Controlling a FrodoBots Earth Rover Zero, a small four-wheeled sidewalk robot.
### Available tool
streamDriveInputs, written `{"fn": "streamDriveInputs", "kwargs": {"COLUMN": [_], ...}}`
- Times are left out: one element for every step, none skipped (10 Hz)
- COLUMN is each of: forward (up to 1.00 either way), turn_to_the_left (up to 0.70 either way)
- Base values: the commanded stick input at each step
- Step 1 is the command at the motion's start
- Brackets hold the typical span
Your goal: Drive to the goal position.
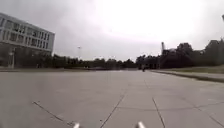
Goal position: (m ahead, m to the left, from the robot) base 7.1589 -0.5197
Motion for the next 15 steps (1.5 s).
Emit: {"fn": "streamDriveInputs", "kwargs": {"forward": [0.85, 0.85, 0.85, 0.85, 0.85, 0.85, 0.85, 0.85, 0.85, 0.85, 0.85, 0.85, 0.85, 0.85, 0.85], "turn_to_the_left": [0.0, 0.0, 0.0, 0.0, 0.0, 0.0, 0.0, 0.0, 0.0, 0.0, 0.0, 0.0, 0.0, 0.0, 0.0]}}
